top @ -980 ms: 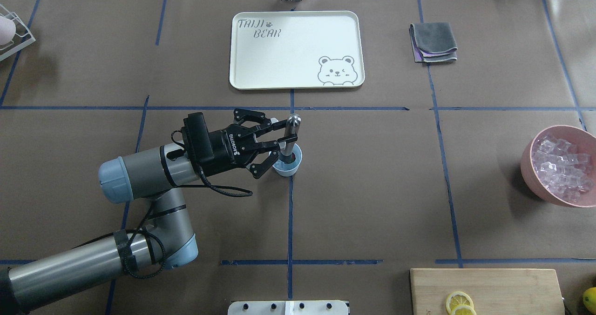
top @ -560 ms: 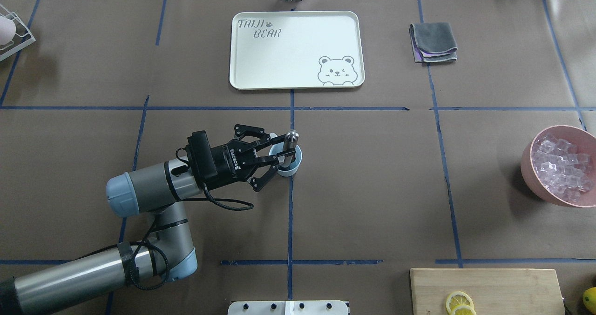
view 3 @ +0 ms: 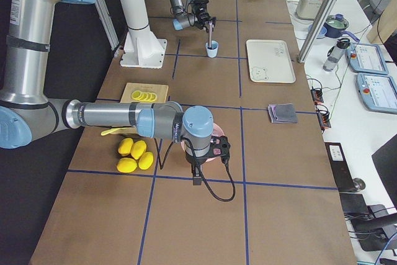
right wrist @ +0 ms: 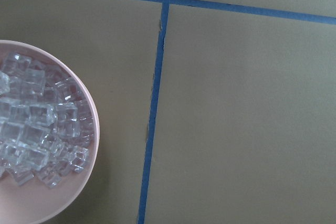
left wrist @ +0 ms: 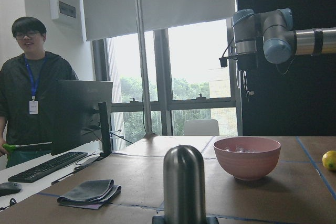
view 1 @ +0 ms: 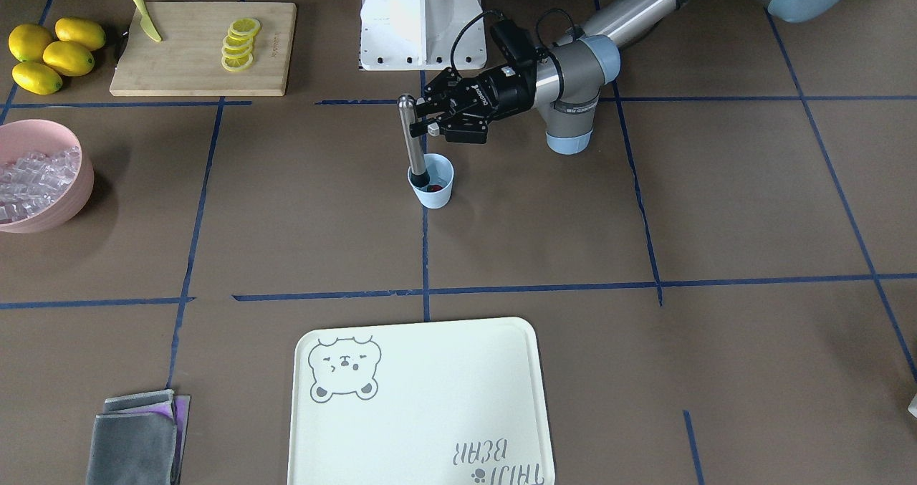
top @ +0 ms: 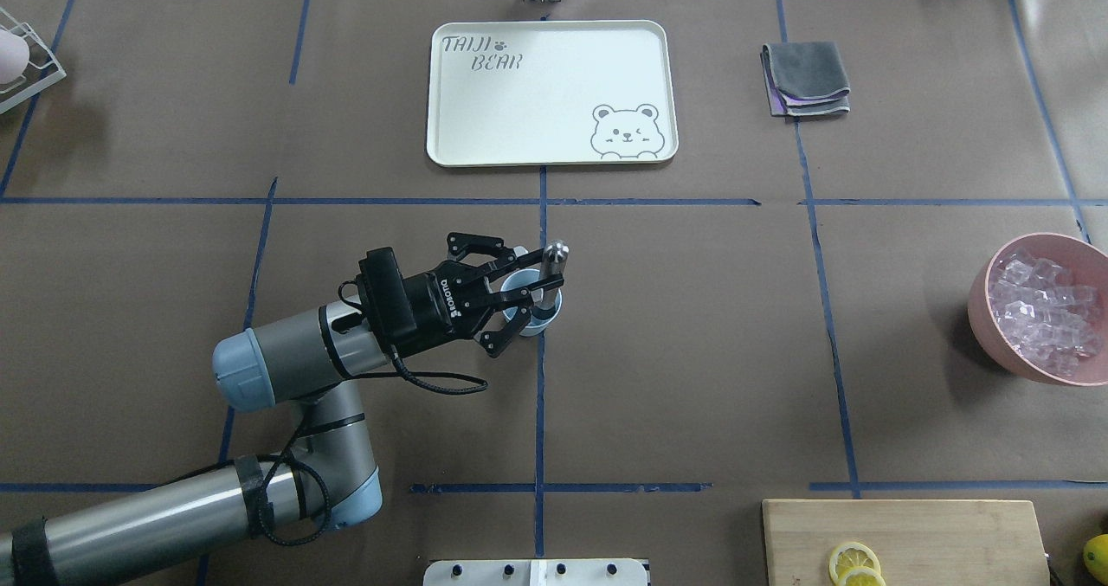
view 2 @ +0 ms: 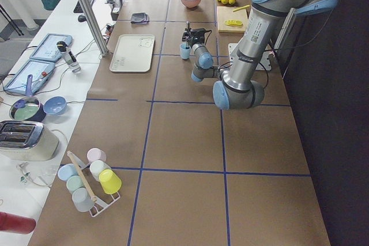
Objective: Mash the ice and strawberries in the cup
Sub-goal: 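Lower the muddler into the cup and press down on the contents, then lift the muddler out of the cup with the left gripper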
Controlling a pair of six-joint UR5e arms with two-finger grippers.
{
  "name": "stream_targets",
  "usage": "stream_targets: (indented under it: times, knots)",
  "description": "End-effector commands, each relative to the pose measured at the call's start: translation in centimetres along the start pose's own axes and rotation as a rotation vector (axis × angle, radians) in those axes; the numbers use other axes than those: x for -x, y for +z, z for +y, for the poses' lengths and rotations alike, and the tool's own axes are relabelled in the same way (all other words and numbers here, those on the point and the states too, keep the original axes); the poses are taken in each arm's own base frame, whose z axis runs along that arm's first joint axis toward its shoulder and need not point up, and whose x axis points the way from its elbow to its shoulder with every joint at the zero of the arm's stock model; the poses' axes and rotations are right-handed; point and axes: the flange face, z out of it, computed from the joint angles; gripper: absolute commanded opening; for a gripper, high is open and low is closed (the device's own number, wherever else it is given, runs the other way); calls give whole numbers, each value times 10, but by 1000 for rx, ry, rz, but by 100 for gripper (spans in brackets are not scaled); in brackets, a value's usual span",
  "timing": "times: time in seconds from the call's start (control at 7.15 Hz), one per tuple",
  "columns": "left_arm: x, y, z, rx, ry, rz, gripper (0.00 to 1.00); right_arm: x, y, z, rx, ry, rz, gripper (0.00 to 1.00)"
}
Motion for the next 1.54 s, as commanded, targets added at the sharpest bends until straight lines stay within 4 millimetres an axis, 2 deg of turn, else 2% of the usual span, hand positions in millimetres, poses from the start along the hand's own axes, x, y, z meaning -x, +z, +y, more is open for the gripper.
stream_targets:
  times: [0.0, 0.14, 0.42, 0.56, 0.84, 0.98, 1.26, 1.4]
  knots:
    - [51, -1, -43, 17, -23, -56, 0, 0, 0, 0, 0, 0, 1, 100]
    - [55, 1, -72, 85, -51, -88, 0, 0, 0, -1, 0, 0, 3, 100]
    - [38, -2, -143, 283, -88, -166, 0, 0, 0, -1, 0, 0, 3, 100]
    - [36, -5, -155, 396, -181, -231, 0, 0, 0, -1, -1, -1, 3, 100]
    - [33, -6, -160, 629, -184, -320, 0, 0, 0, 0, -1, -1, 3, 100]
    - [32, -17, -149, 763, -200, -325, 0, 0, 0, 0, 0, 0, 3, 100]
    - [63, -78, -89, 1169, -274, -406, 0, -1, 1, 1, 3, 2, 3, 100]
    - [102, -103, -100, 1324, -367, -477, 0, -1, 0, 0, 1, -2, 4, 100]
